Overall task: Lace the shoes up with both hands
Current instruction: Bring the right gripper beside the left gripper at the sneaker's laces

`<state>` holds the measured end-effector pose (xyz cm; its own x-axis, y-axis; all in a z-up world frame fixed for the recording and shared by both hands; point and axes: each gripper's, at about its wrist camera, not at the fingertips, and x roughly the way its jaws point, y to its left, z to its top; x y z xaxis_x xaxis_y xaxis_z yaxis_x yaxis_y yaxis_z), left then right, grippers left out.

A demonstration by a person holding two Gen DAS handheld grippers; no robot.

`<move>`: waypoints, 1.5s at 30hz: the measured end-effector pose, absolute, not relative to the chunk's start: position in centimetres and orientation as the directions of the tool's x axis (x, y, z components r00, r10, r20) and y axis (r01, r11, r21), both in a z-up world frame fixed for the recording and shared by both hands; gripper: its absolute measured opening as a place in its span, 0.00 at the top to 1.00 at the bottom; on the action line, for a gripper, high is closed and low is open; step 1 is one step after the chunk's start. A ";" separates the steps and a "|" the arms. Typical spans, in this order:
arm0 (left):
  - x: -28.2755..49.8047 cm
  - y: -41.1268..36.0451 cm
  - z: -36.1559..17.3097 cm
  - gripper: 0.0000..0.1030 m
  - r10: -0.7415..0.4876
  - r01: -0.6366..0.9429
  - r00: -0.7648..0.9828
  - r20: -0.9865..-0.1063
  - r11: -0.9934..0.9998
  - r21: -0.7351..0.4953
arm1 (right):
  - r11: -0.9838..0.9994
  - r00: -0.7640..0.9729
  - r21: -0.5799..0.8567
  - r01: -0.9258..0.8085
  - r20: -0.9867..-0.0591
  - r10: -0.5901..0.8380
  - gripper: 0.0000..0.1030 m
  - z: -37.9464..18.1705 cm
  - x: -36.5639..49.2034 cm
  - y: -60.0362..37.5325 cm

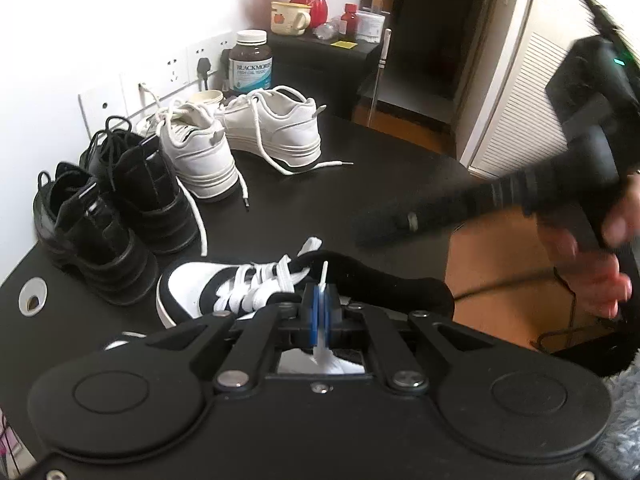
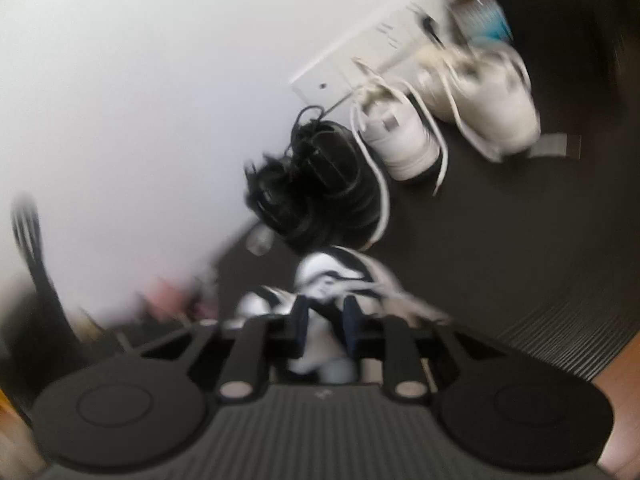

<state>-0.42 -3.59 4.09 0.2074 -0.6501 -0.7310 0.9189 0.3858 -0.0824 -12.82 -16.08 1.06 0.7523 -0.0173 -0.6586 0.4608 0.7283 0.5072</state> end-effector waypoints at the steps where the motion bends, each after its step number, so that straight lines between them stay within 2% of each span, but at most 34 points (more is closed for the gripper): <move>1: -0.4 -3.8 4.0 0.98 -0.648 0.921 0.206 -0.733 0.382 -0.080 | 0.776 0.733 0.440 0.452 -0.679 -0.042 0.81 1.3 -12.5 -15.3; 6: 0.2 -4.1 3.1 0.98 -0.651 0.914 0.178 -0.738 0.388 -0.121 | 0.870 0.684 0.252 0.425 -0.718 -0.126 0.78 0.6 -10.9 -12.7; 9: 0.5 -3.6 3.7 0.98 -0.666 0.906 0.167 -0.727 0.394 -0.153 | 0.873 0.673 0.231 0.429 -0.726 -0.139 0.78 0.0 -10.4 -12.7; 11: 0.7 -3.1 4.7 0.98 -0.682 0.904 0.157 -0.714 0.391 -0.174 | 0.842 0.681 0.291 0.455 -0.723 -0.117 0.82 -0.7 -10.7 -13.6; 12: 0.7 -2.8 5.3 0.98 -0.689 0.905 0.153 -0.708 0.386 -0.180 | 0.799 0.693 0.366 0.477 -0.716 -0.086 0.82 -1.2 -11.1 -14.6; 14: 0.9 -2.3 6.3 0.98 -0.698 0.908 0.156 -0.699 0.379 -0.176 | 0.633 0.737 0.574 0.520 -0.675 0.007 0.81 -2.6 -12.4 -17.1; 17: 1.2 -2.3 6.5 0.98 -0.669 0.913 0.176 -0.722 0.385 -0.134 | 0.370 0.803 0.774 0.513 -0.586 0.112 0.81 -5.5 -14.1 -19.6; 25: 0.8 -4.4 4.4 0.98 -0.597 0.945 0.135 -0.791 0.319 -0.079 | -0.004 0.887 0.907 0.422 -0.412 0.209 0.81 -10.1 -16.3 -21.1; 27: 0.8 -4.7 4.2 0.98 -0.593 0.947 0.132 -0.794 0.313 -0.076 | 0.020 0.884 0.907 0.422 -0.416 0.213 0.80 -9.8 -16.1 -21.1; 30: 0.8 -4.8 4.0 0.98 -0.591 0.948 0.130 -0.796 0.309 -0.074 | 0.250 0.831 0.849 0.465 -0.516 0.207 0.77 -7.0 -14.5 -20.6; 34: 0.7 -4.5 4.1 0.97 -0.591 0.945 0.139 -0.794 0.318 -0.071 | 0.605 0.733 0.641 0.473 -0.667 0.134 0.76 -2.5 -11.8 -18.8; 37: 0.7 -4.3 4.3 0.97 -0.592 0.943 0.146 -0.793 0.326 -0.069 | 0.667 0.739 0.593 0.452 -0.667 0.092 0.69 -0.8 -10.9 -18.2; 39: 0.6 -4.2 4.4 0.97 -0.592 0.941 0.151 -0.792 0.331 -0.068 | 0.683 0.737 0.578 0.446 -0.671 0.086 0.69 -0.1 -10.5 -18.2; 45: 0.5 -4.0 4.7 0.98 -0.593 0.942 0.156 -0.790 0.329 -0.061 | 0.560 0.750 0.679 0.474 -0.645 0.147 0.69 -1.6 -10.6 -19.9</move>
